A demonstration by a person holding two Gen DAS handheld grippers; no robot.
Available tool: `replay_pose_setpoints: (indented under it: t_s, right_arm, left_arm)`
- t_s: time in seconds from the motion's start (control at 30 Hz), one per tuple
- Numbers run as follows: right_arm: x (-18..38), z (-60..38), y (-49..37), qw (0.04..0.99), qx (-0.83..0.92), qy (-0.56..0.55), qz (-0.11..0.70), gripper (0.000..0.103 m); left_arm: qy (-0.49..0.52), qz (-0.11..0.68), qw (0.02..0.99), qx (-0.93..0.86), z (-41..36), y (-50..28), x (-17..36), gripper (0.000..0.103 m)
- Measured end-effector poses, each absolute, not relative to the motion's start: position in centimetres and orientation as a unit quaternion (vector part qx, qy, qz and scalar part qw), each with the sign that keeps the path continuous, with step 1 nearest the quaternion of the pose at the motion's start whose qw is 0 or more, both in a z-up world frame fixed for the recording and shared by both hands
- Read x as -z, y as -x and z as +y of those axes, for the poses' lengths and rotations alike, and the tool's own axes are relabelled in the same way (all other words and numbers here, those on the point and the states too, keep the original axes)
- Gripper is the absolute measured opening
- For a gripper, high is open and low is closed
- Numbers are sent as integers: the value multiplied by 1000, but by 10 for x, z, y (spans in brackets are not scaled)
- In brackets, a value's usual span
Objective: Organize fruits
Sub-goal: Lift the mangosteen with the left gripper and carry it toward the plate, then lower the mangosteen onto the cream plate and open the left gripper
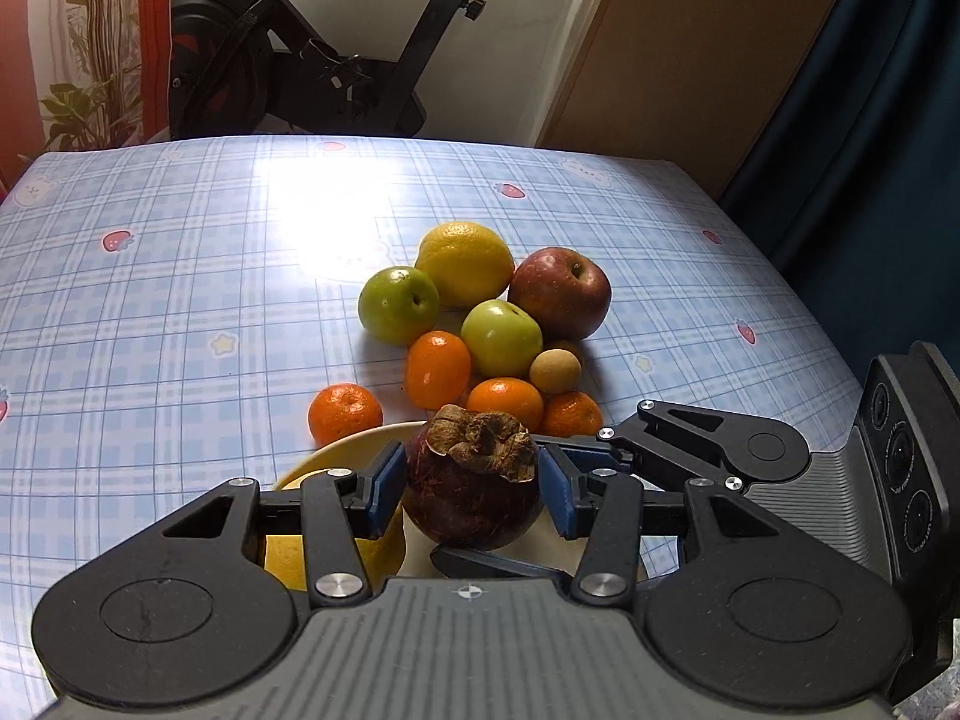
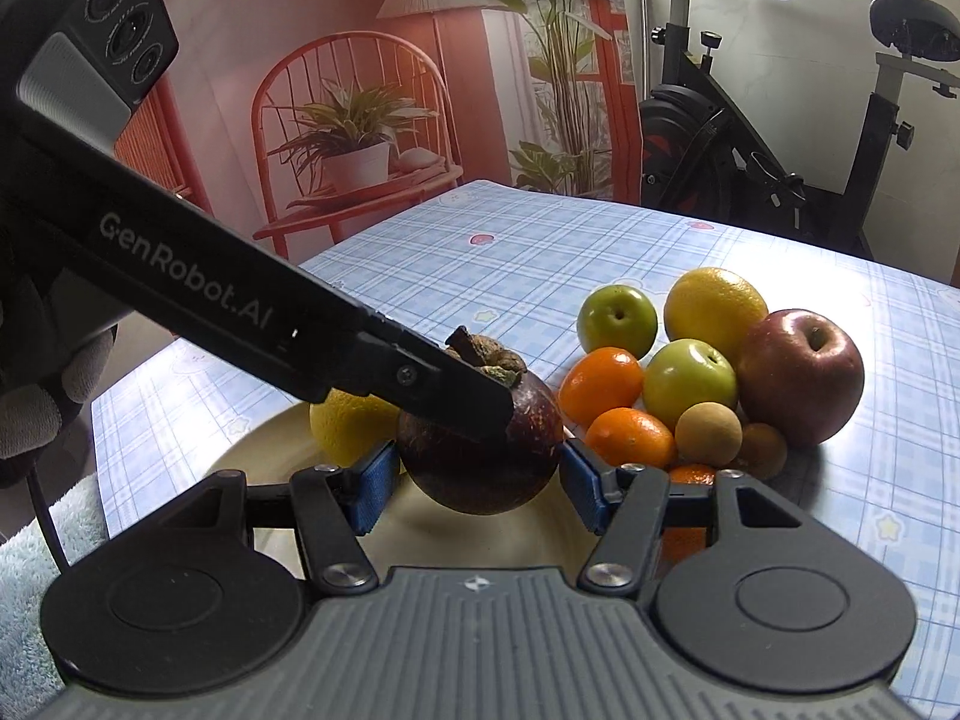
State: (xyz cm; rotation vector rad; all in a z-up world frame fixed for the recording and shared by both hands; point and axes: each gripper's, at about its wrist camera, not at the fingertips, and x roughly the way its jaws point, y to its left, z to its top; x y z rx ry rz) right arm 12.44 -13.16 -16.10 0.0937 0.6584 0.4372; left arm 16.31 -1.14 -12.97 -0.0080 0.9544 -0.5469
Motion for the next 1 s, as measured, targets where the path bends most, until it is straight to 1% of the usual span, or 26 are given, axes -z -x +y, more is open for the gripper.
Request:
replay_pose_setpoints:
  t_s: [0.4, 1.0]
  right_arm:
    - [172, -119, -140, 917, -221, -26, 332, 62]
    - [172, -108, -139, 919, -221, 2, 327, 62]
  left_arm:
    - [-15, 454, 856, 248, -12, -161, 139, 50]
    - [-2, 458, 858, 232, -4, -165, 142, 51]
